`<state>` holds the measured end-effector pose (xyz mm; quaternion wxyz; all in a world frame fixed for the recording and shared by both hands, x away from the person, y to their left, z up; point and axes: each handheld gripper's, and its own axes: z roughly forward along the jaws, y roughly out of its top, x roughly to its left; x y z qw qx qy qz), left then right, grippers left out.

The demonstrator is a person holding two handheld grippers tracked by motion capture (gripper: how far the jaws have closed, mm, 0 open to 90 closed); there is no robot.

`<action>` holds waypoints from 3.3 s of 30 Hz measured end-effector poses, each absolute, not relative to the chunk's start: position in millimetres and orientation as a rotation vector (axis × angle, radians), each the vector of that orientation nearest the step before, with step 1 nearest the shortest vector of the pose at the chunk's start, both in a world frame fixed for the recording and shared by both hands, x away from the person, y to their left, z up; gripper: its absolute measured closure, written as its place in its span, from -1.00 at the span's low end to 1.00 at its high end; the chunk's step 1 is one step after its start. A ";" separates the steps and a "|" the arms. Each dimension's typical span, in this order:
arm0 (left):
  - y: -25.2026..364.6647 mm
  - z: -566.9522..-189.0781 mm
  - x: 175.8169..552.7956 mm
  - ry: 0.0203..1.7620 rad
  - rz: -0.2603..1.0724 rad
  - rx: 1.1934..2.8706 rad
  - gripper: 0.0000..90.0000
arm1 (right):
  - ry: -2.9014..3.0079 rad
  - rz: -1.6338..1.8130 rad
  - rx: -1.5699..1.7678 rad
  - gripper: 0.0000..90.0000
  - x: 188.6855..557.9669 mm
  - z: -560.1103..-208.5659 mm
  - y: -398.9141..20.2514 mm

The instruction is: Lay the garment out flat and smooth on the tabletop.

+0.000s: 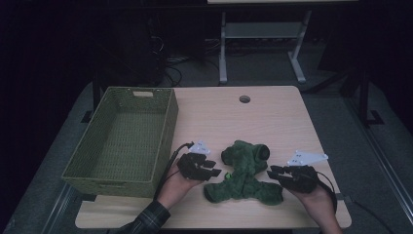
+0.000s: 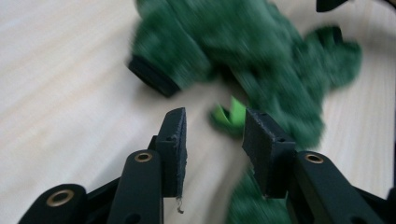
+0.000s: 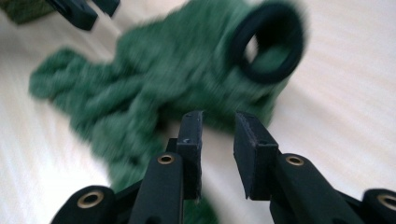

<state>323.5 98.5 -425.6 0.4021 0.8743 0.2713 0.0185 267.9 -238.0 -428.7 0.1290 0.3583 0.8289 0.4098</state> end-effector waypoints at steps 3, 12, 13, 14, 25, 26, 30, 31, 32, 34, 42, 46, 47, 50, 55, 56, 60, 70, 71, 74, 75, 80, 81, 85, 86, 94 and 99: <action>95.2 -425.8 339.4 0.712 0.048 2.196 0.23 | 2.374 1.219 1.056 0.55 282.5 -420.3 -239.5; 79.2 -429.0 372.6 0.701 0.035 2.175 0.06 | 2.339 1.212 1.084 0.48 316.3 -410.5 -237.6; 78.2 -430.2 375.9 0.699 0.035 2.174 0.05 | 2.338 1.228 1.087 0.47 318.8 -410.4 -237.2; 76.9 -432.0 379.2 0.696 0.020 2.170 0.02 | 2.338 1.229 1.082 0.47 321.0 -410.6 -236.4; 70.7 -444.6 387.9 0.623 -0.052 2.209 0.87 | 2.368 1.201 1.078 0.91 335.5 -415.8 -228.5; 72.9 -440.1 387.0 0.621 -0.028 2.203 0.88 | 2.352 1.207 1.072 0.92 334.6 -413.1 -230.5; 86.5 -415.4 385.2 0.630 0.066 2.135 0.89 | 2.272 1.248 1.066 0.92 331.0 -398.2 -241.8; 89.8 -409.0 384.3 0.628 0.087 2.122 0.90 | 2.264 1.258 1.069 0.92 330.9 -394.3 -244.3; 93.4 -401.1 382.6 0.618 0.116 2.105 0.90 | 2.251 1.268 1.063 0.92 330.5 -390.7 -246.0; 97.3 -391.4 378.9 0.615 0.156 2.082 0.90 | 2.224 1.293 1.040 0.93 328.5 -383.4 -248.3; 100.9 -398.8 358.2 0.589 0.164 2.157 0.89 | 2.301 1.230 1.063 0.93 325.6 -408.7 -240.8; 101.6 -419.4 352.8 0.619 0.099 2.207 0.89 | 2.400 1.146 1.093 0.92 319.3 -433.9 -235.8; 100.7 -424.0 352.9 0.633 0.081 2.217 0.89 | 2.418 1.120 1.100 0.92 318.5 -437.8 -234.5; 96.8 -436.2 356.3 0.658 0.025 2.237 0.88 | 2.448 1.081 1.128 0.92 319.6 -446.9 -233.1; 89.0 -451.1 360.3 0.677 0.002 2.270 0.87 | 2.503 1.003 1.167 0.92 326.0 -461.9 -229.9; 88.2 -452.9 361.4 0.681 0.014 2.274 0.87 | 2.511 0.991 1.173 0.93 326.6 -463.4 -229.0; 86.8 -460.5 366.1 0.690 0.013 2.293 0.86 | 2.515 0.996 1.180 0.92 328.6 -465.9 -227.3; 95.9 -439.1 357.9 0.689 0.054 2.204 0.26 | 2.448 1.112 1.145 0.42 318.3 -446.7 -238.6; 97.5 -436.1 356.5 0.688 0.052 2.195 0.22 | 2.430 1.133 1.142 0.38 316.2 -443.4 -240.9; 101.1 -428.0 349.6 0.670 0.050 2.179 0.14 | 2.403 1.174 1.138 0.31 311.4 -432.9 -247.4; 101.8 -426.3 346.8 0.660 0.048 2.178 0.11 | 2.389 1.190 1.132 0.31 309.8 -429.0 -250.0; 104.1 -422.7 329.1 0.625 0.040 2.190 0.03 | 2.341 1.256 1.121 0.33 308.2 -411.4 -255.8; 104.6 -423.6 324.9 0.628 0.035 2.186 0.01 | 2.336 1.259 1.109 0.35 310.1 -409.1 -254.9; 107.9 -429.6 311.3 0.620 0.025 2.207 -0.07 | 2.339 1.269 1.084 0.37 322.7 -403.5 -242.0; 108.8 -431.9 308.8 0.617 0.027 2.208 -0.08 | 2.341 1.267 1.073 0.37 325.7 -403.2 -238.7; 100.4 -432.9 296.6 0.568 0.038 2.213 -0.03 | 2.384 1.257 1.052 0.39 365.9 -403.6 -207.2; 81.9 -433.7 294.7 0.510 0.021 2.223 0.03 | 2.445 1.231 1.044 0.38 389.9 -406.5 -185.5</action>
